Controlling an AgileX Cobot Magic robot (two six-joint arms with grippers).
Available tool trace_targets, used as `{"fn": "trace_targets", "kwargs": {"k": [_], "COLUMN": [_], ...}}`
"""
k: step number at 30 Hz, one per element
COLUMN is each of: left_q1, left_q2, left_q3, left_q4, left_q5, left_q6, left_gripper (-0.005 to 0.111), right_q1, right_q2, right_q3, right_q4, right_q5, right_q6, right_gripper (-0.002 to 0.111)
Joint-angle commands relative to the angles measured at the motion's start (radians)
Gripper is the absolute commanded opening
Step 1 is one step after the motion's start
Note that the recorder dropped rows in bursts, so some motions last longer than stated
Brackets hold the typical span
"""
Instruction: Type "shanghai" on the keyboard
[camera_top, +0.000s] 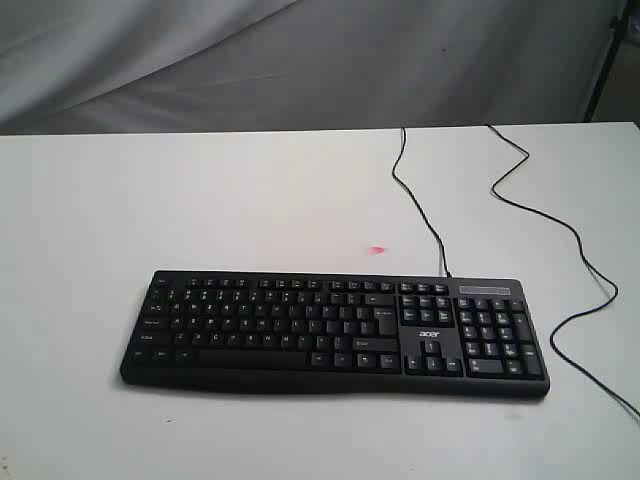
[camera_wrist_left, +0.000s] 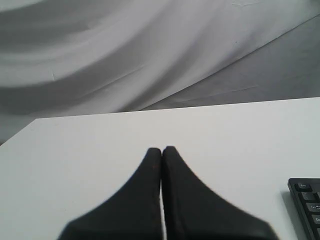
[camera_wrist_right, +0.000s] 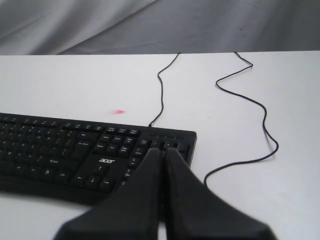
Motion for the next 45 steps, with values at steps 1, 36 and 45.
{"fn": "trace_targets", "kwargs": {"k": [1,36,45], "left_q1": [-0.004,-0.004,-0.004], "left_q2": [0.003,0.003,0.003], "left_q3": [0.005,0.005,0.005], "left_q4": [-0.001,-0.001,-0.001], "left_q5": [-0.003,-0.003,-0.003], "left_q6": [-0.003,-0.003,-0.003], "left_gripper": [0.001,0.001,0.001], "right_q1": [-0.001,-0.001,-0.001], "right_q2": [-0.004,-0.004,-0.004], "right_q3": [0.003,0.003,0.003], "right_q4": [0.004,0.004,0.004], "right_q5": [0.003,-0.452,-0.696], "right_q6": [-0.001,-0.001,-0.001], "right_gripper": [0.0,0.0,0.0]}}
